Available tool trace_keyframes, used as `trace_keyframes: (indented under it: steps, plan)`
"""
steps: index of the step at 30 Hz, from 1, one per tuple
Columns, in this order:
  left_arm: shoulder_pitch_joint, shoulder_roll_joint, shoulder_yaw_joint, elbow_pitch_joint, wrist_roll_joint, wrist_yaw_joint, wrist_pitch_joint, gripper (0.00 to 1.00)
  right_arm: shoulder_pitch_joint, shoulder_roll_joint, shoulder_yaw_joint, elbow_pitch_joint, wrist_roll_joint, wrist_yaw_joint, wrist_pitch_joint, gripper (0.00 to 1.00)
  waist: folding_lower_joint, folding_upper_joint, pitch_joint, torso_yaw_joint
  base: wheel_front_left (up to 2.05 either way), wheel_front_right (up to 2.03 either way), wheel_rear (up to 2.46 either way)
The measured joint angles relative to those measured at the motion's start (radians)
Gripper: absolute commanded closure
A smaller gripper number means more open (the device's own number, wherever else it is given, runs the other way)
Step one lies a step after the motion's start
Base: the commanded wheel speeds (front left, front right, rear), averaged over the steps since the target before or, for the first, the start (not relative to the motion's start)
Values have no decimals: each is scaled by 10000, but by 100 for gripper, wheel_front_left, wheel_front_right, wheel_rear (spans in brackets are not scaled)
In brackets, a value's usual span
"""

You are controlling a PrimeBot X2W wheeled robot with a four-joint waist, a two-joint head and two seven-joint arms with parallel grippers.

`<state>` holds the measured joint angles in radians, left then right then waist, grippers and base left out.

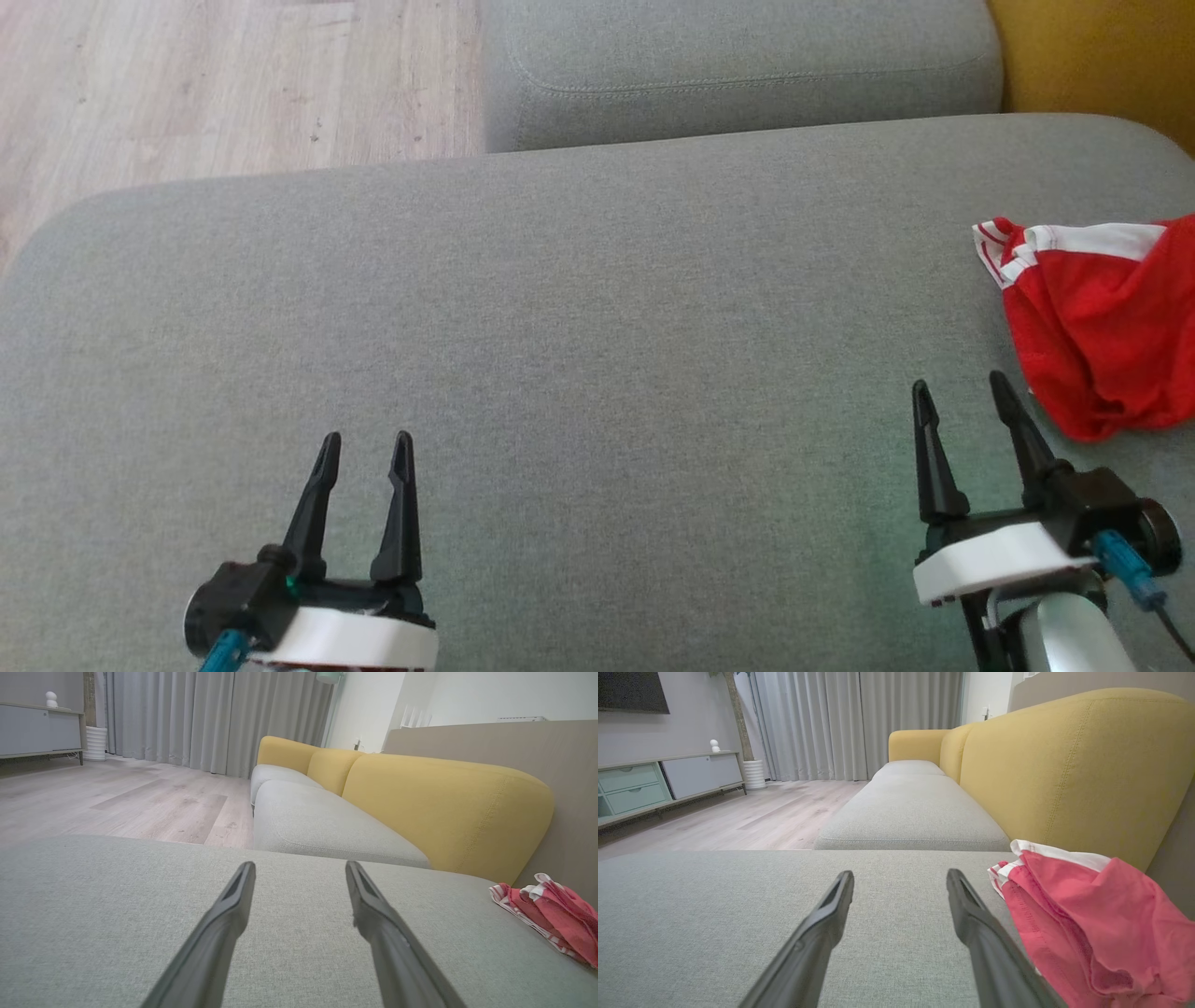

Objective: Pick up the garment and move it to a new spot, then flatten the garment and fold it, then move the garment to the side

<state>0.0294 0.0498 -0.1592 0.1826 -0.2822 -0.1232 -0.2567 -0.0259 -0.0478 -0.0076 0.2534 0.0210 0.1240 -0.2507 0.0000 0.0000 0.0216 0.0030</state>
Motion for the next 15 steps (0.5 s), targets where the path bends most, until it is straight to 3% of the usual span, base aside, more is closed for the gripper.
trace_keyframes:
  steps: [15]
  plan:
    - [1,0,-21,86,-508,-2,0,0,1,2,-81,36,25,0,0,0,0,0,-84,-56,0,0,0]
